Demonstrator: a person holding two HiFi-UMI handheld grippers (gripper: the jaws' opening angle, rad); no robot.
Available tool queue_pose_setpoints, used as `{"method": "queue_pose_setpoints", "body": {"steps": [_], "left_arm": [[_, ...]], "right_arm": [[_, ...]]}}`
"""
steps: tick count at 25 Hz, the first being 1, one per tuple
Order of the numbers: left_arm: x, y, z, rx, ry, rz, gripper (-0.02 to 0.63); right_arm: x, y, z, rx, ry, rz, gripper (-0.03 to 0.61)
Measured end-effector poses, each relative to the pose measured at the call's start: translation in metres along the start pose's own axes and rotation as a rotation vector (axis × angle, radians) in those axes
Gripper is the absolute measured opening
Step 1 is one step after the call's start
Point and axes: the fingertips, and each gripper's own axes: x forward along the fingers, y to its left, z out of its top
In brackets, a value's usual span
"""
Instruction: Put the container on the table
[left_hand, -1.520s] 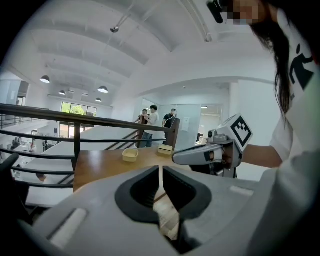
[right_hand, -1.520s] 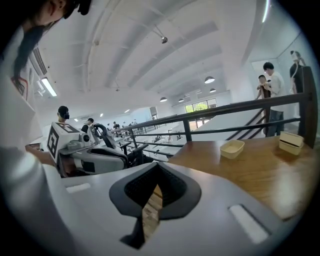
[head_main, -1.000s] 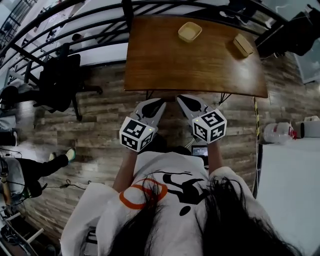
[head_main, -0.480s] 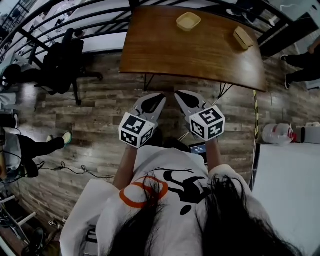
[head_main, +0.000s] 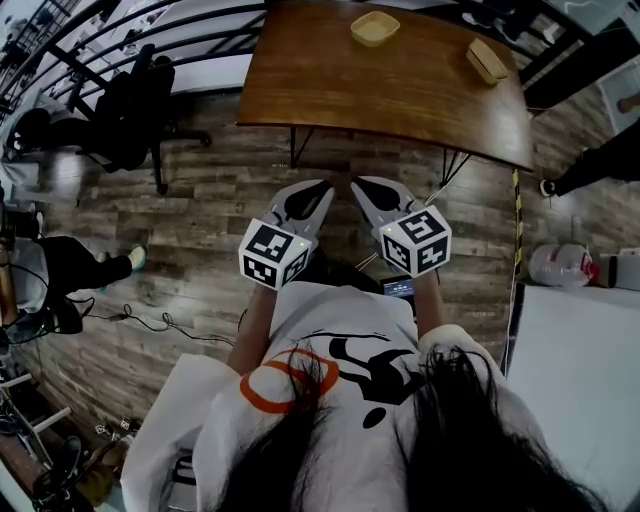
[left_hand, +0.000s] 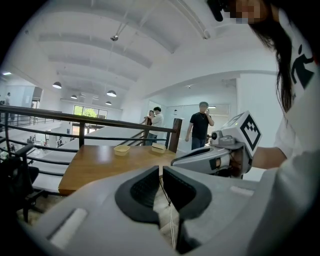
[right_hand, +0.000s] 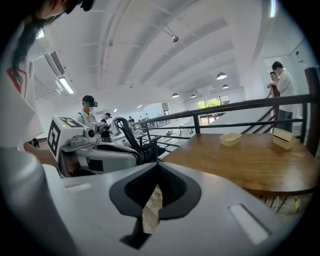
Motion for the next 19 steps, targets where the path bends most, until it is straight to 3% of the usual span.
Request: {"method": "queue_pose_setpoints", "body": {"steps": [19], "left_arm": [[0.006, -0.022, 0.007, 0.018, -0.004, -0.005, 0.002]], "right_arm": [[-0.019, -0.009, -0.005, -0.001, 0.007, -0.007, 0.021]]}}
